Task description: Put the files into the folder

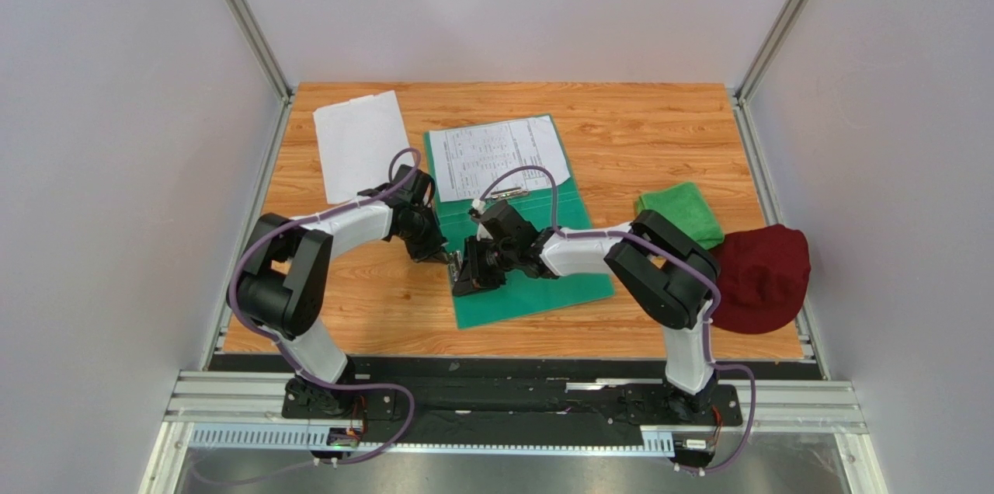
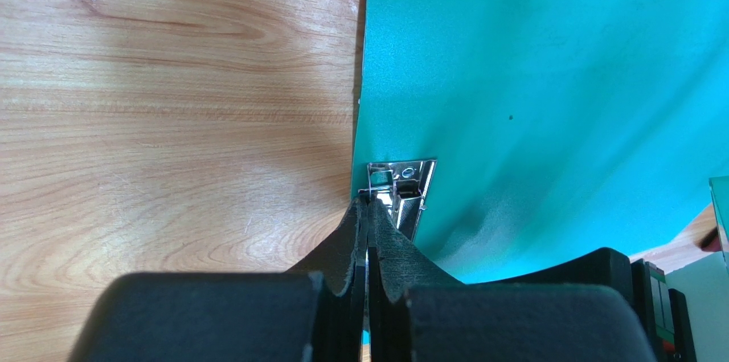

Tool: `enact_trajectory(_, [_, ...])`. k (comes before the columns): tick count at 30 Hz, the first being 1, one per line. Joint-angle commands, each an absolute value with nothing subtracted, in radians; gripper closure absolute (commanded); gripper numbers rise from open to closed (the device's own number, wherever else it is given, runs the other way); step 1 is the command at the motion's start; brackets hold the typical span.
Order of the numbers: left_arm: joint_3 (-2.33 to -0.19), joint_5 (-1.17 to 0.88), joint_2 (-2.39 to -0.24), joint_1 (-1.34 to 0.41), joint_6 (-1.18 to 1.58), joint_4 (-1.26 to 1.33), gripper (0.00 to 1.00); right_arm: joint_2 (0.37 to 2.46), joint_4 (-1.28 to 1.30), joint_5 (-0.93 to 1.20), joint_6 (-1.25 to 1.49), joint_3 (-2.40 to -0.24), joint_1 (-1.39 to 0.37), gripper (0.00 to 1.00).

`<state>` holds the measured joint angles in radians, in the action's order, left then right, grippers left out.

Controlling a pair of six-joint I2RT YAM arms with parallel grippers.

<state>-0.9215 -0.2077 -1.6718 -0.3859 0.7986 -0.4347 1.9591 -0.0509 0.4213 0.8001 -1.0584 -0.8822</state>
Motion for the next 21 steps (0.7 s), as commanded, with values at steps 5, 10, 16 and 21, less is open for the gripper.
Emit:
enact_trajectory(5, [-0.905,-0.204,-1.638,-0.390,0.792,-0.414,1.00,1.990,0.030,0.344,0.781,-1.118,-0.887,1.00])
enact_trajectory(10, [-0.945,-0.198,-1.680,-0.390,0.697,-0.457,1.00,1.982,0.220,0.249,0.746,-1.153,-0.888,1.00])
enact_trajectory(16, [-1.000,-0.190,-1.717,-0.390,0.615,-0.529,1.00,2.083,0.478,0.069,0.732,-1.258,-0.903,1.00])
enact_trajectory(21, [-1.040,-0.167,-1.729,-0.390,0.572,-0.563,1.00,2.210,0.627,-0.128,0.730,-1.313,-0.930,1.00])
